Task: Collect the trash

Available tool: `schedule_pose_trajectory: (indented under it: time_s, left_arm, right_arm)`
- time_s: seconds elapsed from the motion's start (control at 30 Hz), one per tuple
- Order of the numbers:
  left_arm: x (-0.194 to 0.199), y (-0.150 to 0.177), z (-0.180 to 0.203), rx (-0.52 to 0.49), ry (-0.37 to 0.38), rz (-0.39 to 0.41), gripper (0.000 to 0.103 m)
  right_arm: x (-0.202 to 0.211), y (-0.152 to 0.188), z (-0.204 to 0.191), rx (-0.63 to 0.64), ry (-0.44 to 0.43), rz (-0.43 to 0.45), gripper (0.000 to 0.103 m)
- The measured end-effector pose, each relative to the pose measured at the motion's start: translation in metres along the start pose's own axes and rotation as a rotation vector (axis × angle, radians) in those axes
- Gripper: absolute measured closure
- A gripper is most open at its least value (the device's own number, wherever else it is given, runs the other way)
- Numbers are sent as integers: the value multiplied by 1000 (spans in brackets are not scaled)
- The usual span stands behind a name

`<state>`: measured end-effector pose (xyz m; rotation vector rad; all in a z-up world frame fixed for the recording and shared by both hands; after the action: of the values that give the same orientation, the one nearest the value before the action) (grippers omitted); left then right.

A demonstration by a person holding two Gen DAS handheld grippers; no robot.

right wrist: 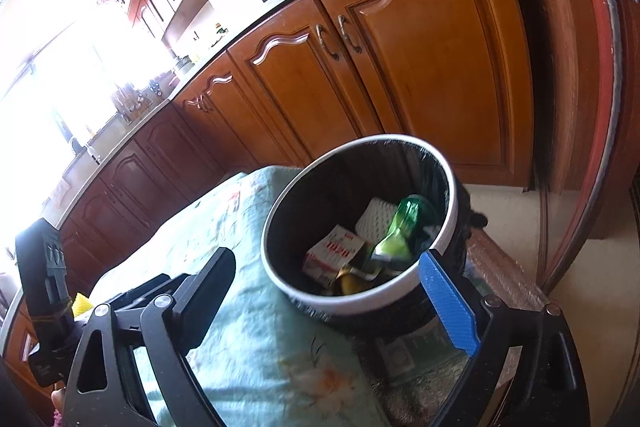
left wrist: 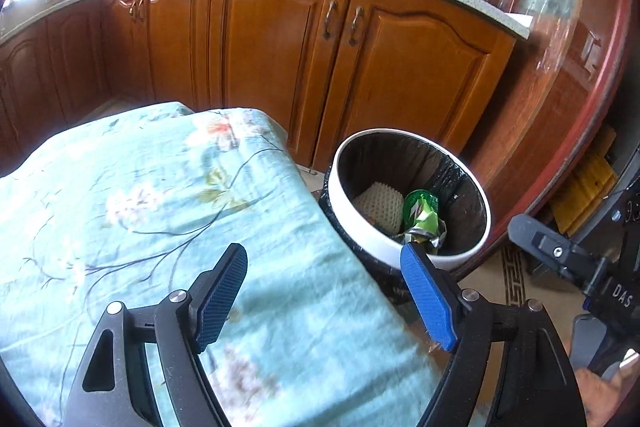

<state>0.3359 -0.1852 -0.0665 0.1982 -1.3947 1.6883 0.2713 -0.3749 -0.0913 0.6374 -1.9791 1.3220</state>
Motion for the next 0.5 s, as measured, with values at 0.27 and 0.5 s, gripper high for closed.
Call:
schedule_pose_trajectory:
  time_s: [0.27,0.5]
  left_arm:
    - [60,27,-12,3,-38,77,22]
    - [112,47,-14,-15,-84,170,14]
  right_arm:
    - [35,29,-34,32,-14,49,6]
    - [72,27,-63,75,-15,138,0]
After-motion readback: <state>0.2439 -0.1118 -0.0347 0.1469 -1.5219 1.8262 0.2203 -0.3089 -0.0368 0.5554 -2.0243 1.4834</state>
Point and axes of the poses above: each gripper's, at about its wrist camera, not at the fingertips, and x roughly against the way its jaws point, z to its right, y to its underside, the point moved 6 cm from there along -x, roughly the way its jaws point, and after that the axes turned 13 degrees about y, right-handed, at the moved point
